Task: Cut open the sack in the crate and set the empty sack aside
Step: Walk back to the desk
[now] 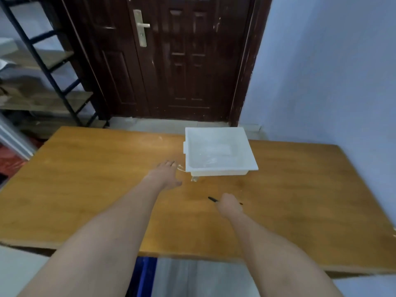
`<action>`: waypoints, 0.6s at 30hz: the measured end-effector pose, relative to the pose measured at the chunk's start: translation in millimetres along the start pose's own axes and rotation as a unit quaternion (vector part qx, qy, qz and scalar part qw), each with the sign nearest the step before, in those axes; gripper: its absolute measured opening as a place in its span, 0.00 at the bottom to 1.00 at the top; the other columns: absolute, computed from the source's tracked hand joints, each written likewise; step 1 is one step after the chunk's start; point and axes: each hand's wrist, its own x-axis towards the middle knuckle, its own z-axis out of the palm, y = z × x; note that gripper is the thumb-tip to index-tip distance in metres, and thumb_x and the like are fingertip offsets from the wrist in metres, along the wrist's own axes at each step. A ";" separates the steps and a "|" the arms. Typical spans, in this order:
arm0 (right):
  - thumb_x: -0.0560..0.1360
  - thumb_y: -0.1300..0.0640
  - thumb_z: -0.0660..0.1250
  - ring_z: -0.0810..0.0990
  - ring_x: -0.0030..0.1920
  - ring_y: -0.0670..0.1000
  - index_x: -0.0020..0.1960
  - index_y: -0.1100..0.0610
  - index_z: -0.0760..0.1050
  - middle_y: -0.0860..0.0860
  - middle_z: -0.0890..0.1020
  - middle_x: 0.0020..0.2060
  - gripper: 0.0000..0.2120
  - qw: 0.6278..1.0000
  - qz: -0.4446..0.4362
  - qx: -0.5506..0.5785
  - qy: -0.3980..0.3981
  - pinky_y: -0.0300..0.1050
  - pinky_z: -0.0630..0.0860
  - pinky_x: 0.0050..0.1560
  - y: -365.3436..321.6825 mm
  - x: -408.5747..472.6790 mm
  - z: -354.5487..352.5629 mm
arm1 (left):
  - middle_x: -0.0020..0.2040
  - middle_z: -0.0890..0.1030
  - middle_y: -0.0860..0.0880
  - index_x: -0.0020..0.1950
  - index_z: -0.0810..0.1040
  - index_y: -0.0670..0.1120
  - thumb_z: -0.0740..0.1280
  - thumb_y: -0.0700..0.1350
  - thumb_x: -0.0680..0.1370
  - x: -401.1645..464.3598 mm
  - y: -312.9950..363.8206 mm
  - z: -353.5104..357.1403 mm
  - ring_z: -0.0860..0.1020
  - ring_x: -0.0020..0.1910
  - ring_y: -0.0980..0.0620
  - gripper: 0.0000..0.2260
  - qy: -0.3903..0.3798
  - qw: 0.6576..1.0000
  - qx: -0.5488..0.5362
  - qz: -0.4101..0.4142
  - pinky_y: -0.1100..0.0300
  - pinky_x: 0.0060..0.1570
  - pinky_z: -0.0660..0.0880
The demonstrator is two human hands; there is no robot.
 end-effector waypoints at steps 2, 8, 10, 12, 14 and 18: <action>0.79 0.54 0.59 0.65 0.26 0.48 0.41 0.59 0.70 0.52 0.71 0.40 0.11 0.999 0.030 0.014 0.000 0.41 0.65 0.26 1.5 7.1 16.1 | 0.80 0.49 0.47 0.79 0.47 0.44 0.61 0.55 0.78 6.6 -2.7 9.9 0.49 0.79 0.46 0.36 -0.012 1.000 -0.008 0.005 0.51 0.76 0.52; 0.81 0.52 0.56 0.66 0.25 0.48 0.34 0.59 0.67 0.51 0.68 0.27 0.18 0.983 0.123 0.135 -0.008 0.39 0.61 0.24 0.3 19.7 40.3 | 0.80 0.49 0.47 0.79 0.47 0.44 0.60 0.56 0.78 19.5 -9.9 29.5 0.49 0.79 0.46 0.35 -0.029 0.999 -0.008 0.020 0.51 0.76 0.52; 0.81 0.54 0.56 0.65 0.26 0.47 0.34 0.58 0.65 0.51 0.67 0.29 0.18 0.974 0.144 0.173 -0.003 0.38 0.61 0.26 1.8 25.2 47.0 | 0.80 0.49 0.47 0.79 0.47 0.44 0.59 0.56 0.79 21.4 -12.7 33.2 0.50 0.78 0.46 0.35 -0.032 0.999 -0.008 0.022 0.51 0.76 0.52; 0.81 0.55 0.57 0.64 0.27 0.47 0.35 0.59 0.64 0.51 0.66 0.29 0.16 0.965 0.170 0.200 -0.003 0.38 0.61 0.26 3.2 29.4 53.2 | 0.80 0.49 0.47 0.79 0.46 0.44 0.59 0.55 0.79 21.5 -15.4 35.2 0.50 0.78 0.47 0.34 -0.037 0.999 -0.002 0.022 0.52 0.75 0.52; 0.80 0.56 0.60 0.66 0.27 0.48 0.40 0.62 0.68 0.53 0.67 0.29 0.13 0.958 0.193 0.212 -0.004 0.40 0.65 0.26 2.9 32.7 58.1 | 0.80 0.49 0.47 0.79 0.46 0.44 0.59 0.55 0.79 23.0 -19.5 37.8 0.49 0.79 0.47 0.34 -0.040 0.999 0.004 0.023 0.52 0.75 0.51; 0.78 0.58 0.63 0.73 0.30 0.53 0.45 0.62 0.70 0.54 0.72 0.31 0.08 0.951 0.210 0.228 0.002 0.41 0.64 0.23 -1.3 36.4 67.6 | 0.80 0.49 0.47 0.79 0.47 0.44 0.58 0.56 0.79 26.3 -29.0 42.2 0.48 0.79 0.48 0.34 -0.049 0.999 0.001 0.017 0.52 0.75 0.51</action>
